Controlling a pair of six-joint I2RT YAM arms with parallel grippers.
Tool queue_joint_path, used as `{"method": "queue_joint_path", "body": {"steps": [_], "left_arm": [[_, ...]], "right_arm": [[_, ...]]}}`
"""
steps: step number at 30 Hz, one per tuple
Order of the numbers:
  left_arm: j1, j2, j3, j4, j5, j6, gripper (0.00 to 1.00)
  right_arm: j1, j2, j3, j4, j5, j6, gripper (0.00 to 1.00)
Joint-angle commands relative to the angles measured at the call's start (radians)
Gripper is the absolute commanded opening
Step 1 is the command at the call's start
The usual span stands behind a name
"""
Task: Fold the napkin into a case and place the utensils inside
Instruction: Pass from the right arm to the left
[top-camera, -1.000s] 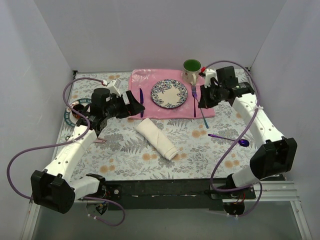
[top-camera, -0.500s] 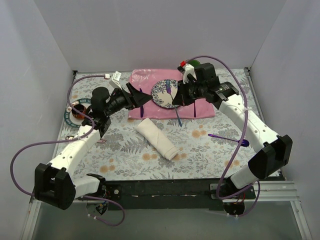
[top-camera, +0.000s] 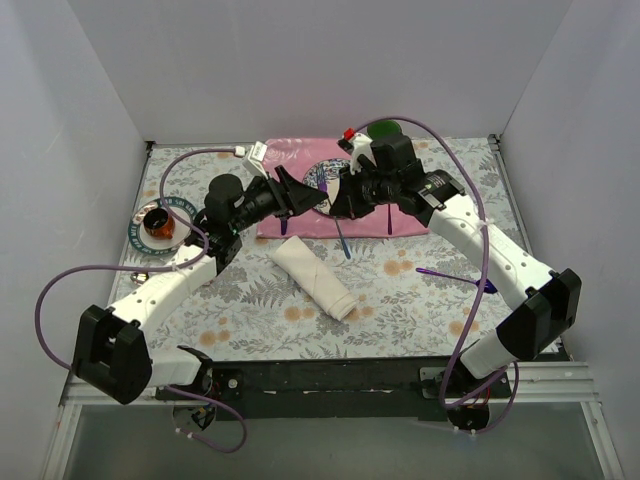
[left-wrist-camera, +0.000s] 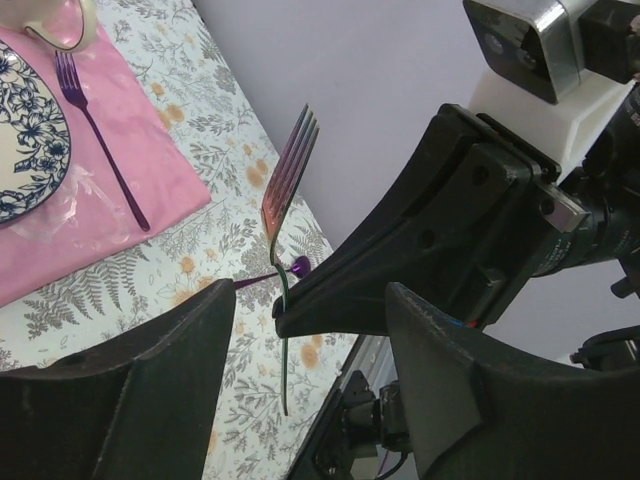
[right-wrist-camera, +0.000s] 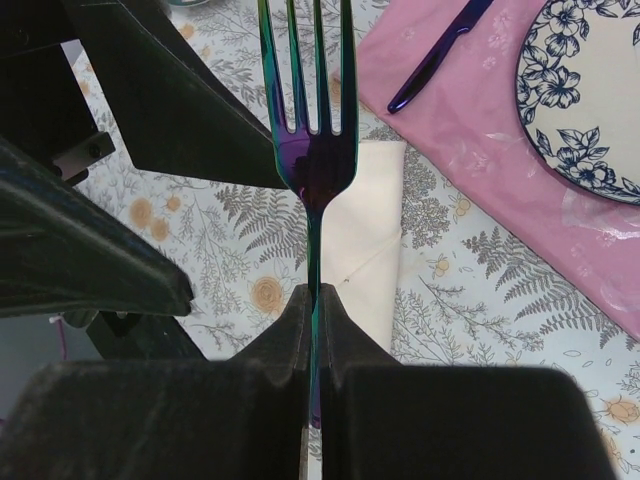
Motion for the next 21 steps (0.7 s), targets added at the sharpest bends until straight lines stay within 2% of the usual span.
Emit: {"method": "queue_joint_path", "body": {"steps": [1, 6, 9, 13, 21], "left_arm": [[-0.016, 0.007, 0.050, -0.002, -0.059, 0.009, 0.57], [-0.017, 0.016, 0.056, -0.037, -0.062, -0.012, 0.53], [-0.026, -0.007, 0.003, 0.001, -0.031, -0.056, 0.52], [-0.045, -0.003, -0.019, 0.018, -0.045, -0.084, 0.42], [-0.048, 0.022, -0.022, 0.063, -0.051, -0.118, 0.31]], "right_arm": [[0.023, -0.049, -0.009, 0.047, 0.030, 0.000, 0.01], [0.037, -0.059, -0.021, 0.049, 0.056, -0.008, 0.01], [0.035, -0.063, -0.012, 0.050, 0.080, -0.008, 0.01], [0.040, -0.055, -0.007, 0.053, 0.071, 0.001, 0.01], [0.045, -0.059, -0.017, 0.081, 0.057, 0.023, 0.01]]}}
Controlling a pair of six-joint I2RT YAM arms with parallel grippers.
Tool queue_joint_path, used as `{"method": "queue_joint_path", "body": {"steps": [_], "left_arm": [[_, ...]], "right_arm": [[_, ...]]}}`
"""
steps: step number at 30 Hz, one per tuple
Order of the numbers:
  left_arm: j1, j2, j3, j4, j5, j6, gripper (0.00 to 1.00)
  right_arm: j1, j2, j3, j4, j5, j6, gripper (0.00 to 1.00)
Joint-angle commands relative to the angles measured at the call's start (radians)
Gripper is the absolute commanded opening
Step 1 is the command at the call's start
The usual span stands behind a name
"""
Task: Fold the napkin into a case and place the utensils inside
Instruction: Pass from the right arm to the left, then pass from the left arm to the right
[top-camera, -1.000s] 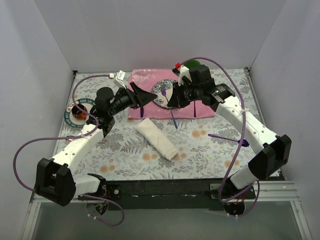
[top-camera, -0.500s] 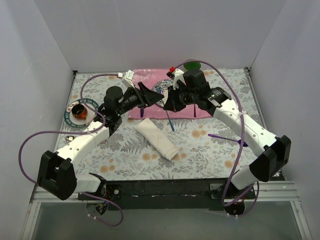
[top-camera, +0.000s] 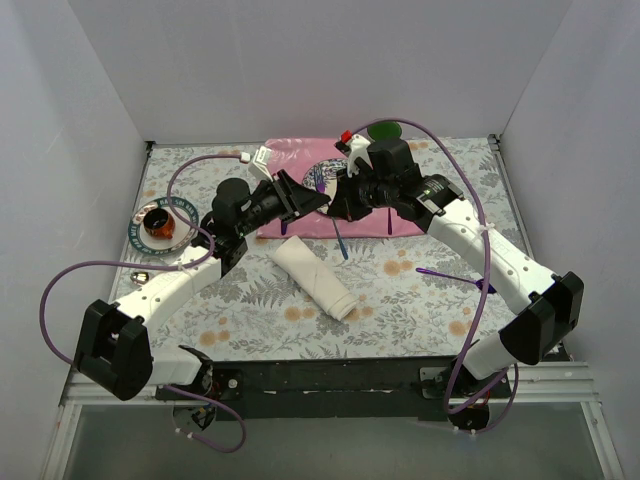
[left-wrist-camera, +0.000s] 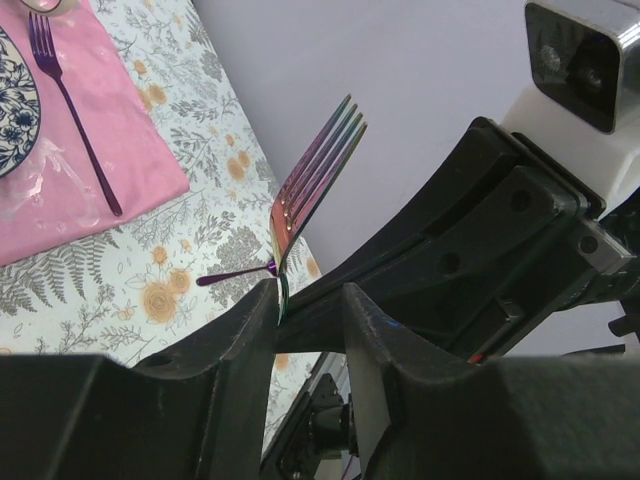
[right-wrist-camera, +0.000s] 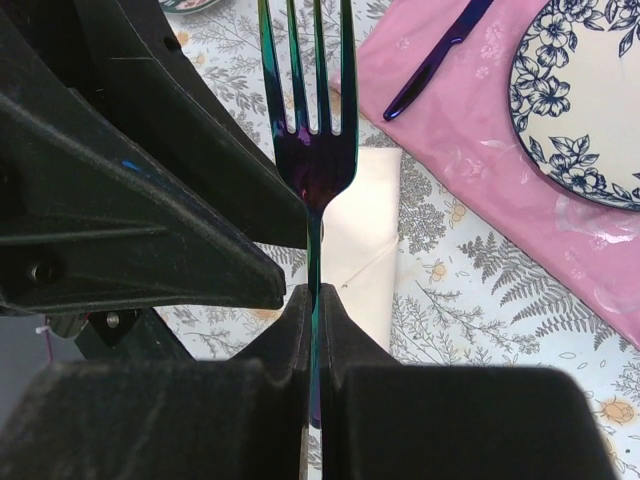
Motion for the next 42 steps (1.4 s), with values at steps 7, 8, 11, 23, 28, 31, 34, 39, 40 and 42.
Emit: {"method": "queue_joint_path", "body": {"steps": [7, 8, 11, 23, 28, 31, 34, 39, 40, 42], "left_arm": [[-0.002, 0.009, -0.011, 0.028, -0.017, -0.057, 0.25], [-0.002, 0.011, -0.011, 0.029, -0.016, -0.060, 0.25], [-0.001, 0.017, -0.005, 0.026, -0.022, -0.063, 0.22], [0.013, 0.011, 0.000, 0.044, 0.047, -0.101, 0.00], [0.097, -0.030, -0.002, 0.096, 0.259, -0.112, 0.00], [0.140, -0.041, 0.006, 0.175, 0.413, -0.141, 0.00], [0.165, -0.032, 0.012, 0.222, 0.513, -0.185, 0.00], [0.168, -0.035, 0.021, 0.262, 0.536, -0.219, 0.00], [0.166, -0.037, 0.025, 0.265, 0.535, -0.222, 0.00], [0.169, -0.035, 0.026, 0.273, 0.526, -0.228, 0.00]], "right_arm": [[0.013, -0.046, -0.004, 0.069, -0.031, 0.021, 0.01], [0.013, -0.049, -0.009, 0.070, -0.031, 0.022, 0.01], [0.013, -0.064, -0.024, 0.085, -0.035, 0.028, 0.01], [0.010, -0.093, -0.057, 0.125, -0.158, 0.030, 0.27], [-0.042, -0.153, -0.099, 0.124, -0.266, 0.021, 0.71], [-0.050, -0.184, -0.119, 0.133, -0.336, 0.004, 0.68], [-0.048, -0.202, -0.150, 0.176, -0.425, 0.019, 0.63], [-0.048, -0.174, -0.147, 0.207, -0.459, 0.045, 0.60], [-0.047, -0.167, -0.144, 0.219, -0.463, 0.048, 0.57], [-0.042, -0.145, -0.138, 0.228, -0.482, 0.070, 0.56]]}}
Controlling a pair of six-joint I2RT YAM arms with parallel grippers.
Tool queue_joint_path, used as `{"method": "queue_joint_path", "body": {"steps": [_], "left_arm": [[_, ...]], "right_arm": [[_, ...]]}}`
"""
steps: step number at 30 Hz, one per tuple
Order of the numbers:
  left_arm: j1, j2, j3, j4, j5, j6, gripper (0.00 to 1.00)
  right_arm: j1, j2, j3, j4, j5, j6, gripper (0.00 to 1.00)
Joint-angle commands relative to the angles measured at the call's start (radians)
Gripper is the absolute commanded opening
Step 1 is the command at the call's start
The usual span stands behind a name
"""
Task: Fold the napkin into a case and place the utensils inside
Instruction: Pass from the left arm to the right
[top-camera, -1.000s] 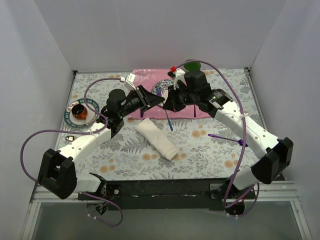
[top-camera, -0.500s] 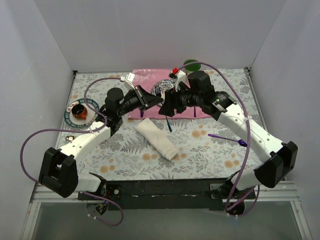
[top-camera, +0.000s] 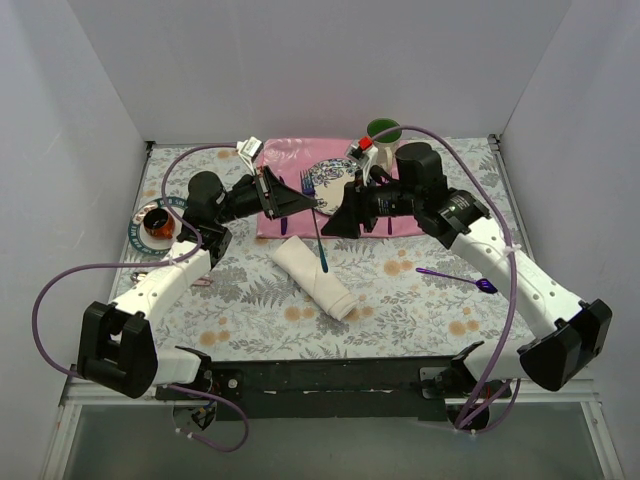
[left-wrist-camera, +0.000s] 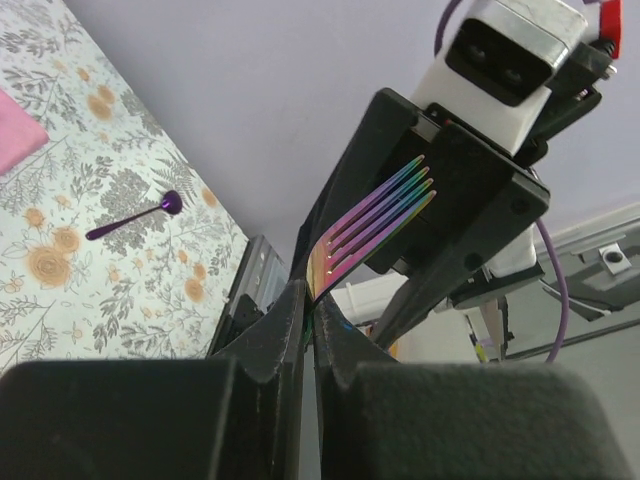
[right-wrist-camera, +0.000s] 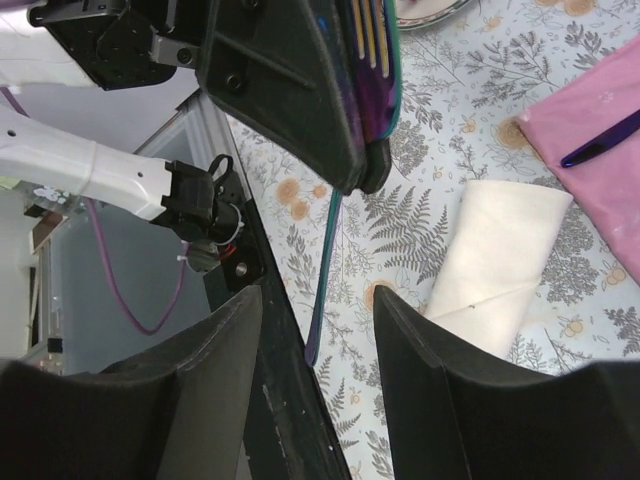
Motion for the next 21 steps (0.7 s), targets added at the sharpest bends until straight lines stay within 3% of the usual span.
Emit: {"method": "queue_joint_path", "body": {"steps": [1, 10, 14, 15, 16, 17, 18, 21], "left_arm": [[0.004, -0.039, 0.026, 0.066, 0.053, -0.037, 0.00], [0.004, -0.032, 0.017, 0.113, 0.034, -0.100, 0.00], [0.004, -0.034, 0.012, 0.127, 0.023, -0.111, 0.00], [0.004, -0.037, 0.011, 0.123, 0.022, -0.108, 0.00], [0.004, -0.040, 0.011, 0.120, 0.020, -0.100, 0.00], [0.004, -0.043, 0.011, 0.104, 0.017, -0.094, 0.00], [0.006, -0.054, 0.009, 0.089, 0.011, -0.083, 0.15], [0.036, -0.098, 0.000, -0.004, 0.008, 0.000, 0.87]], "right_arm": [[0.009, 0.034, 0.010, 0.076, -0.073, 0.042, 0.56], [0.033, 0.081, 0.032, 0.123, -0.093, 0.067, 0.48], [0.043, 0.097, 0.038, 0.125, -0.097, 0.068, 0.28], [0.043, 0.097, 0.038, 0.127, -0.096, 0.070, 0.18], [0.041, 0.100, 0.042, 0.127, -0.094, 0.070, 0.02], [0.041, 0.100, 0.048, 0.124, -0.096, 0.067, 0.01], [0.041, 0.100, 0.052, 0.122, -0.099, 0.065, 0.01], [0.040, 0.089, 0.049, 0.099, -0.110, 0.047, 0.01]]}}
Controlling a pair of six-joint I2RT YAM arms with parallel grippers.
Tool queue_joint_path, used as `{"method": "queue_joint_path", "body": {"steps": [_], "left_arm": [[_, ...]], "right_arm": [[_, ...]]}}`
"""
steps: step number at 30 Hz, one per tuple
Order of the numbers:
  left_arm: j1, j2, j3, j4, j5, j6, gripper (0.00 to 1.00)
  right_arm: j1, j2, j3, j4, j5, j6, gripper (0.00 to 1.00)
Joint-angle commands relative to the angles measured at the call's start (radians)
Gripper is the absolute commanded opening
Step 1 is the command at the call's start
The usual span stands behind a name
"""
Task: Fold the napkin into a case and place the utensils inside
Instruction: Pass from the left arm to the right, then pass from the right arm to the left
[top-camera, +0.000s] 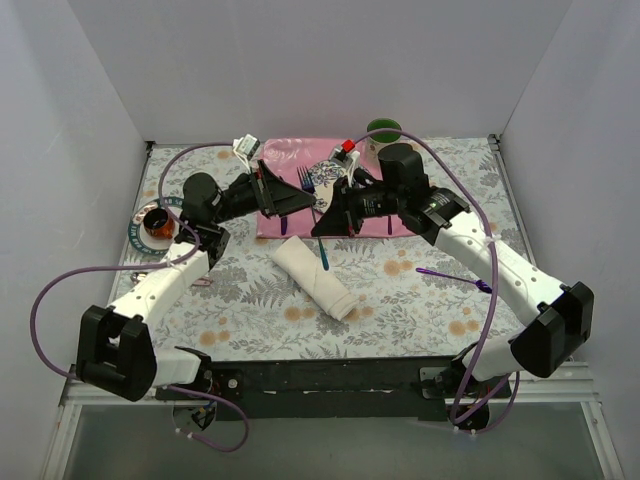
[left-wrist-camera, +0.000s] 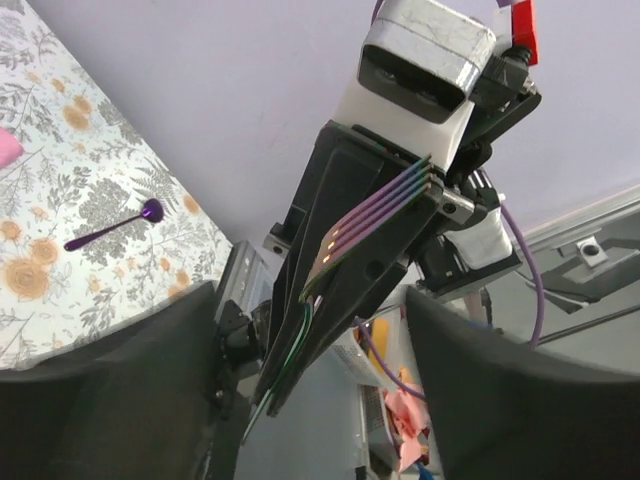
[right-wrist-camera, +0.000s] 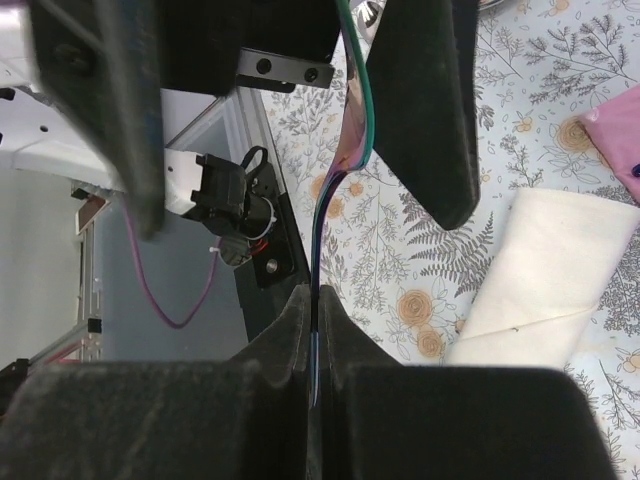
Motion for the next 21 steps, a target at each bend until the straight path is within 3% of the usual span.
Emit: {"method": "queue_joint_path", "body": {"steps": [1, 4, 7, 9, 10, 11, 12, 17, 19, 21], "left_arm": [[0.052, -0.108, -0.004, -0.117, -0.014, 0.102, 0.90], [0.171, -0.174, -0.010, -0.206, 0.067, 0.268, 0.92], [0.292, -0.182, 0.089, -0.411, 0.266, 0.569, 0.91], [0.337, -0.168, 0.205, -0.774, 0.423, 1.138, 0.92], [0.337, -0.145, 0.280, -0.991, 0.401, 1.395, 0.92], [0.337, -0.135, 0.400, -1.346, 0.372, 1.684, 0.89], [0.337, -0.127, 0.431, -1.463, 0.332, 2.046, 0.86], [0.337, -0.102, 0.459, -1.718, 0.295, 2.563, 0.79], [0.320, -0.081, 0.459, -1.798, 0.260, 2.816, 0.65], [0.232, -0.049, 0.464, -1.855, 0.197, 2.895, 0.56]], "right_arm": [[-0.002, -0.008, 0.038, 0.006, -0.032, -0.024, 0.01], [-0.003, -0.051, -0.029, 0.008, -0.044, -0.021, 0.01], [-0.023, -0.057, -0.074, 0.007, -0.116, -0.012, 0.01], [-0.040, -0.045, -0.081, -0.034, -0.193, -0.044, 0.01], [-0.046, -0.042, -0.095, -0.050, -0.211, -0.059, 0.01], [-0.052, -0.034, -0.101, -0.063, -0.242, -0.075, 0.01], [-0.052, -0.030, -0.106, -0.108, -0.259, -0.093, 0.01], [-0.051, 0.026, -0.132, -0.191, -0.401, -0.165, 0.01], [-0.051, 0.044, -0.126, -0.192, -0.412, -0.167, 0.01], [-0.049, 0.058, -0.114, -0.199, -0.434, -0.164, 0.01]]}}
